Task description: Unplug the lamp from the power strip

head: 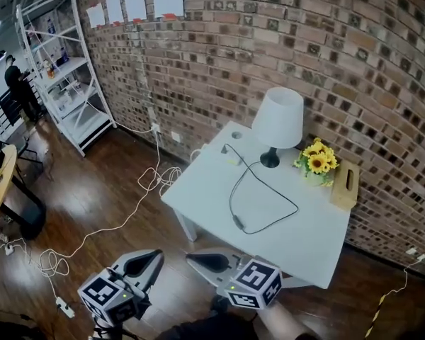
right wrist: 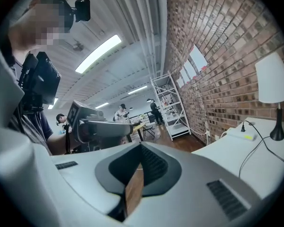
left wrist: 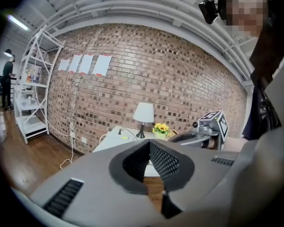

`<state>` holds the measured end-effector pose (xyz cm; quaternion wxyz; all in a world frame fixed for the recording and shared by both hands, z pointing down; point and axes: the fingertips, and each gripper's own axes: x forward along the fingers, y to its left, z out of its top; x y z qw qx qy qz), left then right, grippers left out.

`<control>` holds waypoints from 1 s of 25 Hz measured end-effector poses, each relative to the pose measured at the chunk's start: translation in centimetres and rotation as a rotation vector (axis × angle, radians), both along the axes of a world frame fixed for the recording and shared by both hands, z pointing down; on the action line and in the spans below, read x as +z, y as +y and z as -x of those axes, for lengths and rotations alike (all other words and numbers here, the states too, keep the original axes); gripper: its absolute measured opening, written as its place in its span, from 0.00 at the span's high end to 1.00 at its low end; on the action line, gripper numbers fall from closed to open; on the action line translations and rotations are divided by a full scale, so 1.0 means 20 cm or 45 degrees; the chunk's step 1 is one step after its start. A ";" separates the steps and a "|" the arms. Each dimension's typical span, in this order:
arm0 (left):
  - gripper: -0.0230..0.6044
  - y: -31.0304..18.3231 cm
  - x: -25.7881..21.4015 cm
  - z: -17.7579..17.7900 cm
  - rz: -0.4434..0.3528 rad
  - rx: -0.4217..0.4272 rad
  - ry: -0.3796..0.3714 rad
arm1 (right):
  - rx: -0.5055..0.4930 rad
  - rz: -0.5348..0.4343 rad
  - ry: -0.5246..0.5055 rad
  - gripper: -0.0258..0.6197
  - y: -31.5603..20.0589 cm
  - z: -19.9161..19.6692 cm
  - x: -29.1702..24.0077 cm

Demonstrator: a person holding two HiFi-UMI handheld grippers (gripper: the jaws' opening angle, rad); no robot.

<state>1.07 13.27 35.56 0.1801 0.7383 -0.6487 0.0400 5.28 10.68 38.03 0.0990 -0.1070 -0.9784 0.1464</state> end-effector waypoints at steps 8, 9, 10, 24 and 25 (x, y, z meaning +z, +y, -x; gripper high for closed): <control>0.95 -0.31 0.00 -0.13 0.068 0.097 -0.106 | 0.025 0.029 -0.006 0.96 -0.24 -0.10 0.07; 0.95 -0.34 0.00 -0.13 0.071 0.102 -0.117 | 0.030 0.031 -0.010 0.97 -0.26 -0.10 0.07; 0.95 -0.37 0.00 -0.14 0.070 0.107 -0.123 | 0.039 0.033 -0.012 0.97 -0.29 -0.11 0.08; 0.95 -0.65 -0.02 -0.04 -0.023 0.172 -0.100 | 0.159 -0.033 0.046 0.97 -0.53 -0.11 0.10; 0.95 -0.67 -0.02 -0.03 -0.031 0.183 -0.090 | 0.170 -0.038 0.054 0.97 -0.55 -0.10 0.10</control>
